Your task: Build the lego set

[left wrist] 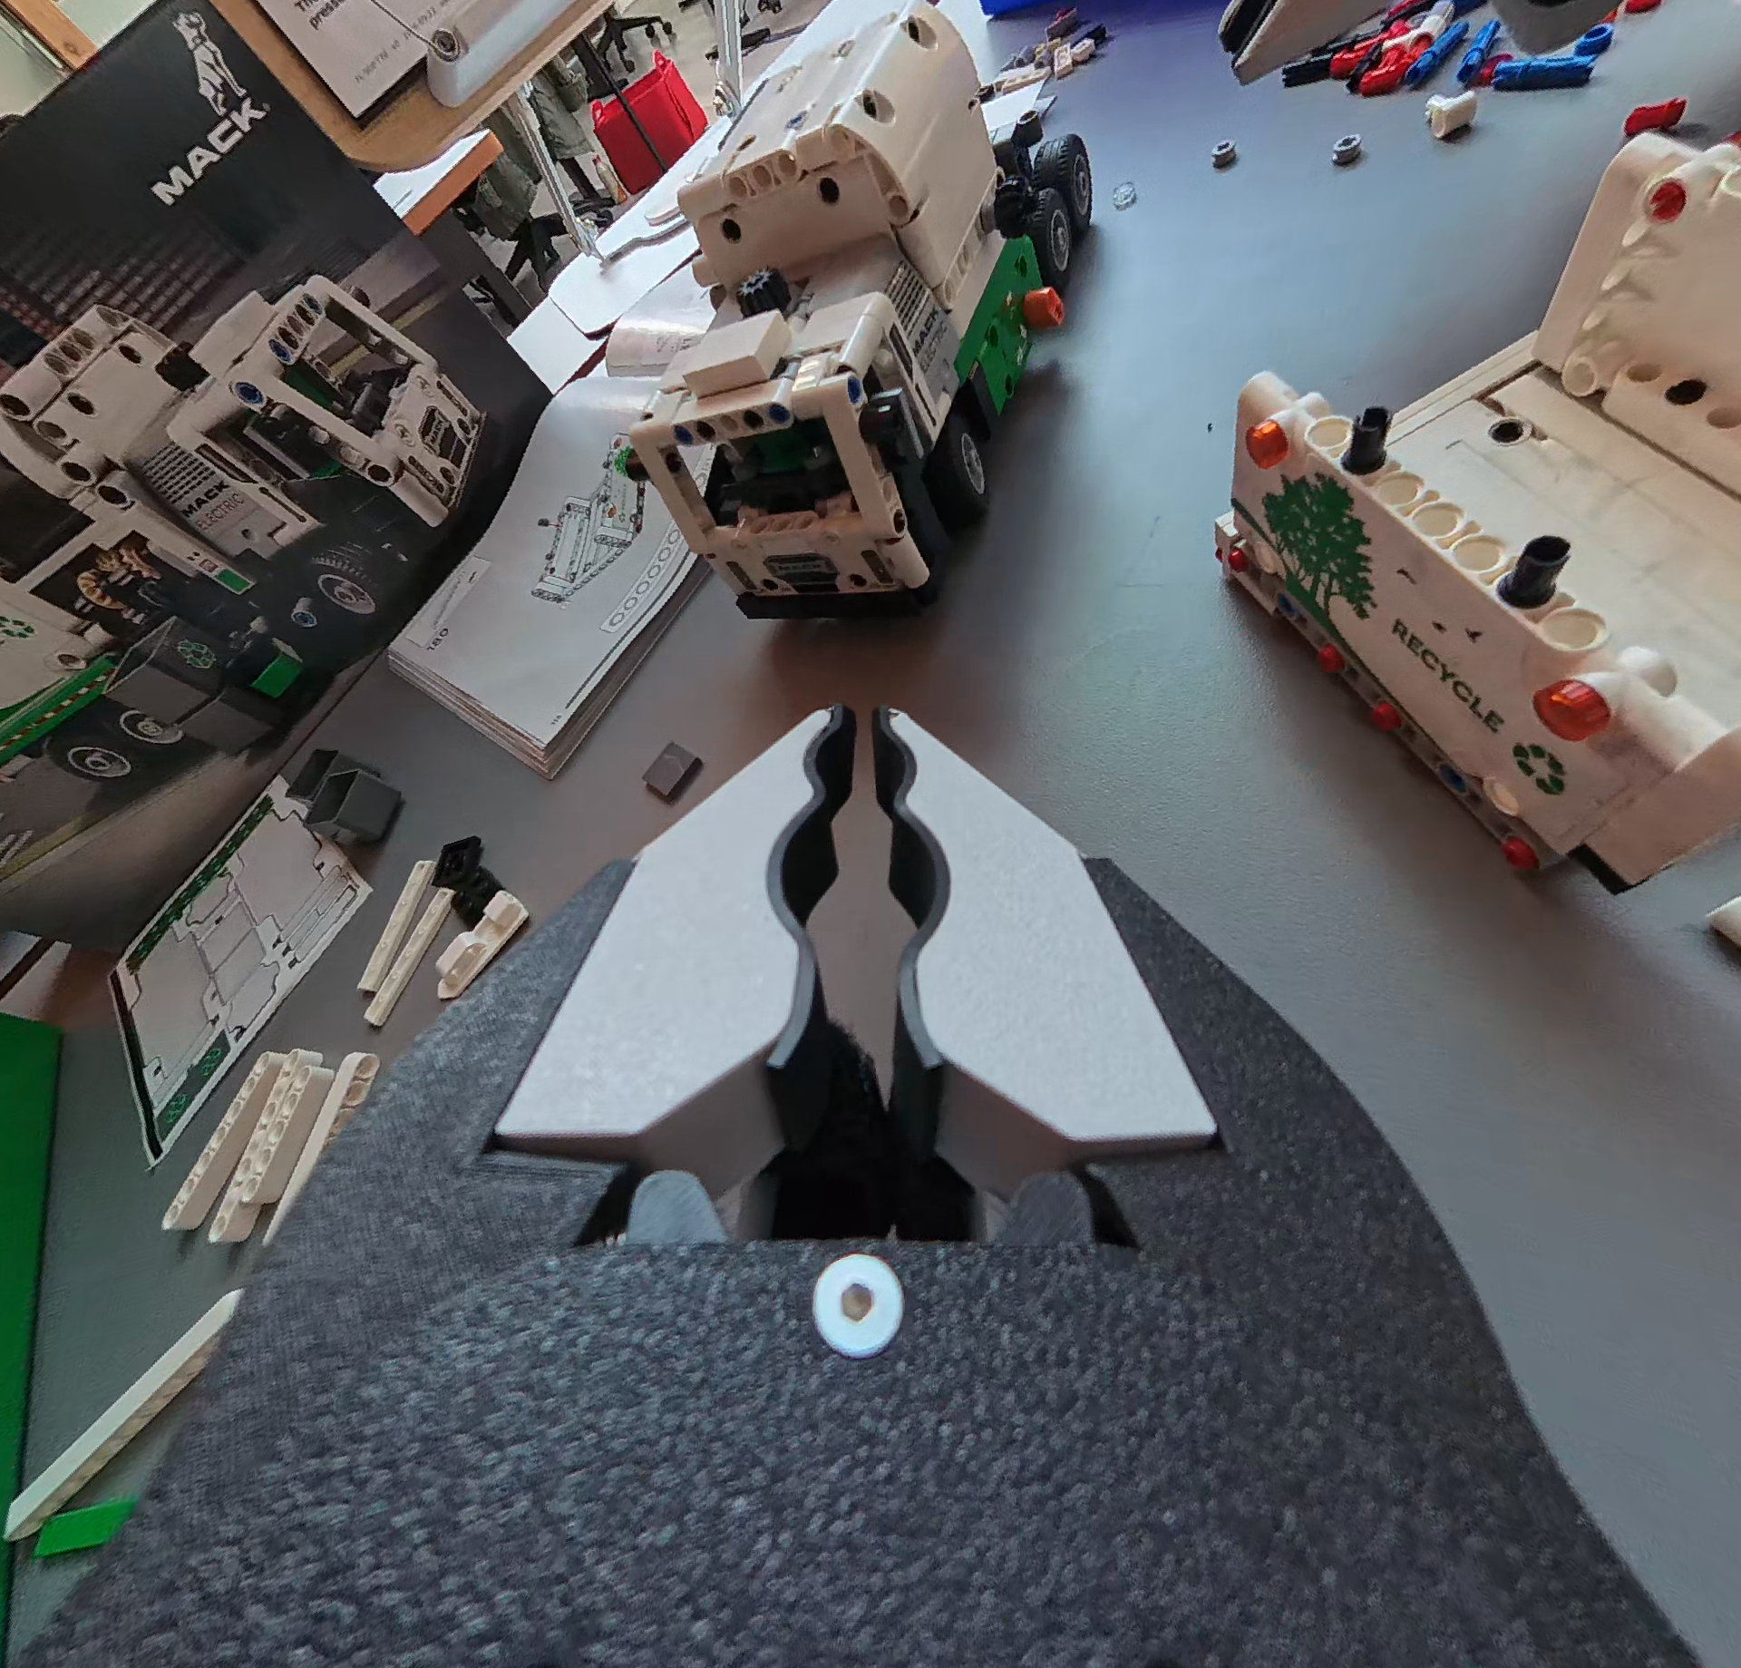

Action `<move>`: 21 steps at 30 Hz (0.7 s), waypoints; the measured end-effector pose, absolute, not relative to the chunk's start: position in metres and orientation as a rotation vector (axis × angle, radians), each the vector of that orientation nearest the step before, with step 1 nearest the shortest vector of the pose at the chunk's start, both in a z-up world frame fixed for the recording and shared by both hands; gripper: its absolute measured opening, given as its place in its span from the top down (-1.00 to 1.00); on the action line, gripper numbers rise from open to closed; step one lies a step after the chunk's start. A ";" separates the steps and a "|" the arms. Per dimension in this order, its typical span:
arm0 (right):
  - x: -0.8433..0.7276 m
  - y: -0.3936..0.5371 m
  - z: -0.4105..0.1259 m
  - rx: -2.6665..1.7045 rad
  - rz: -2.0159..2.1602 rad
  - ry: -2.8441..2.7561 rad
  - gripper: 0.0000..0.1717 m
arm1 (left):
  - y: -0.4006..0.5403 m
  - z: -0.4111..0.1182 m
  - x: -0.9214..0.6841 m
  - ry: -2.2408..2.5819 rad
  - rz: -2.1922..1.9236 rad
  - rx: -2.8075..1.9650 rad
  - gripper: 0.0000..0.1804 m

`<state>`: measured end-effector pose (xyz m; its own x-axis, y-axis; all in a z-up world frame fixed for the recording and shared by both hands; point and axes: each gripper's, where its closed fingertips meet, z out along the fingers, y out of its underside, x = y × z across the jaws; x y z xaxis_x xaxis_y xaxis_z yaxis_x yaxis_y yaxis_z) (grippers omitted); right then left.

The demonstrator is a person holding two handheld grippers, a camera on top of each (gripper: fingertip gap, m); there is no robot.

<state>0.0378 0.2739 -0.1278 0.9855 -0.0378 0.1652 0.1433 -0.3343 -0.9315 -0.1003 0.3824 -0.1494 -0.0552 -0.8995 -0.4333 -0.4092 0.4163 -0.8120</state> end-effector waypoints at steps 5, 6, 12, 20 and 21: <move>0.037 0.274 -0.128 -1.902 -0.187 -0.080 0.89 | 0.382 -0.150 -0.100 1.656 -0.604 -1.164 0.98; 0.037 0.274 -0.128 -1.902 -0.186 -0.080 0.89 | 0.382 -0.150 -0.100 1.656 -0.604 -1.163 0.98; 0.037 0.274 -0.128 -1.903 -0.186 -0.082 0.89 | 0.382 -0.151 -0.100 1.661 -0.595 -1.160 0.98; 0.037 0.274 -0.128 -1.903 -0.185 -0.083 0.89 | 0.382 -0.150 -0.100 1.661 -0.595 -1.160 0.98; 0.037 0.274 -0.128 -1.903 -0.187 -0.084 0.89 | 0.382 -0.150 -0.100 1.661 -0.595 -1.160 0.98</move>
<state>0.0366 0.2743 -0.1280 0.9847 -0.0341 0.1711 0.1501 -0.3339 -0.9306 -0.1000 0.3821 -0.1503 -0.0574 -0.8961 -0.4402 -0.4128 0.4228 -0.8067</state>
